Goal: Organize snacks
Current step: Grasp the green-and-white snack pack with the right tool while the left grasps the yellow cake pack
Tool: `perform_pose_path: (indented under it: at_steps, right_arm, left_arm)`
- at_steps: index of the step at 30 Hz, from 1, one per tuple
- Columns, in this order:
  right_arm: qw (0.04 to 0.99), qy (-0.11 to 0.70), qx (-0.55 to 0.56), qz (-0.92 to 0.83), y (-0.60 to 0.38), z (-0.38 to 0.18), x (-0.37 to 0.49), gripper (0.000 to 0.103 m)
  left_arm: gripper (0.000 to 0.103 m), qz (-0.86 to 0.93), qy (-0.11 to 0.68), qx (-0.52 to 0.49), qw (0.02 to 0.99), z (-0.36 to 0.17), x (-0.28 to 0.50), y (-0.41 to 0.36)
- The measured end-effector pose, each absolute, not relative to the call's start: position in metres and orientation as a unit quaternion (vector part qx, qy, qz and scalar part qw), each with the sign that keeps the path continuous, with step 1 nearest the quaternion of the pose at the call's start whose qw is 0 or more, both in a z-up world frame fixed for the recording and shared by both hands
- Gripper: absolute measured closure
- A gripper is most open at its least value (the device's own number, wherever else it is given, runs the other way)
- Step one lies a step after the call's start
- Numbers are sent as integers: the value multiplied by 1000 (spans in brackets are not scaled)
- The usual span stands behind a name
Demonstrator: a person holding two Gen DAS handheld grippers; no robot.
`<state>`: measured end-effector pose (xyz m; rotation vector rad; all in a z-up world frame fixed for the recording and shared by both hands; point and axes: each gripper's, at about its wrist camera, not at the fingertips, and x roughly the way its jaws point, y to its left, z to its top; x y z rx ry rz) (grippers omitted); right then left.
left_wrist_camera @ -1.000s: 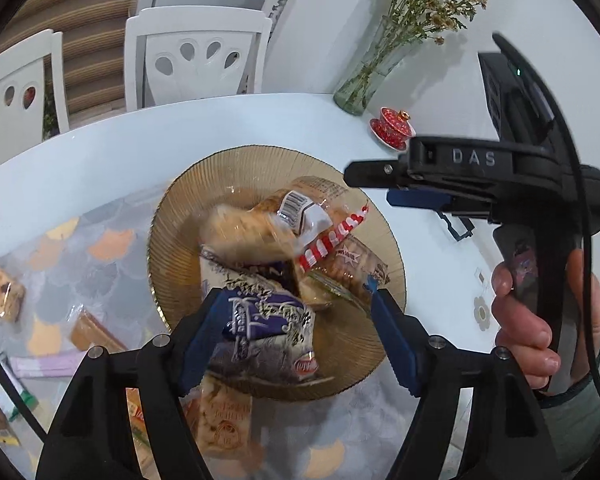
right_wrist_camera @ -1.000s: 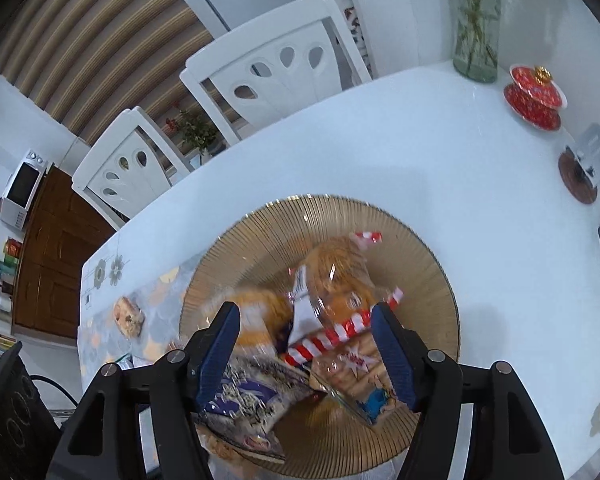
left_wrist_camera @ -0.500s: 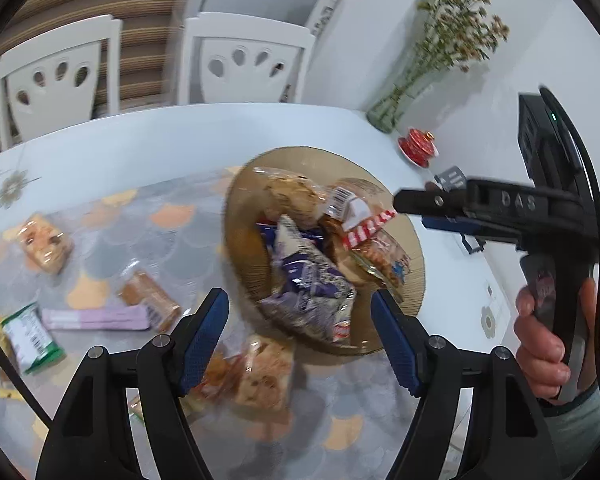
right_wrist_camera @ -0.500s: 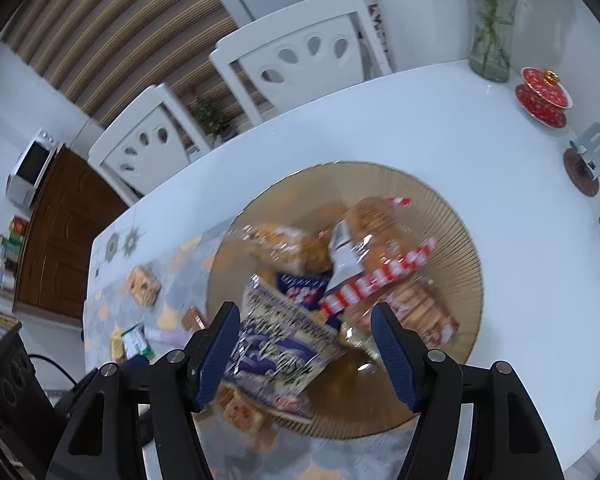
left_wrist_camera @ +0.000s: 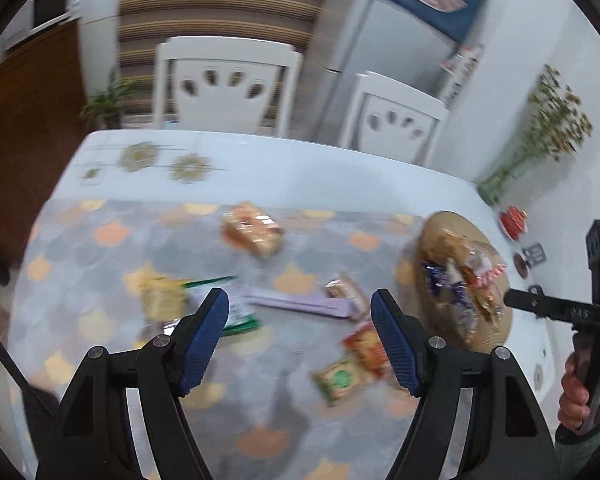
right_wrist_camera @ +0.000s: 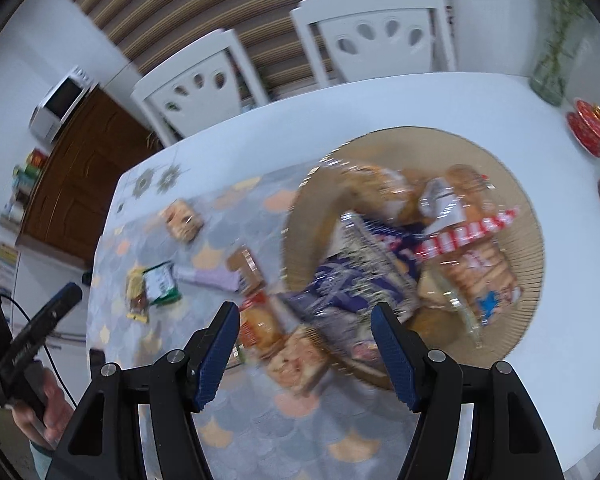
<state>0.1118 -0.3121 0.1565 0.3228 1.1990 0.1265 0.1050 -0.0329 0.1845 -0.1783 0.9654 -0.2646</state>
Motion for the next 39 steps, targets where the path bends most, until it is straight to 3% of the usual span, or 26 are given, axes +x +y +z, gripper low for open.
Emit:
perform_pose_path:
  at_steps: [12,19,39]
  right_arm:
    - [800,579,122,101,-228,151,110,37]
    - [784,594,120,132,-177,134,127,37]
    - [733,654,94,163,-39,19,218,37]
  left_arm:
    - [31,-76,474,-66,875,171,95,33]
    - [31,-81,507,-65,856,136,102,54]
    - [32,-128,574,-90,804,35,157,72]
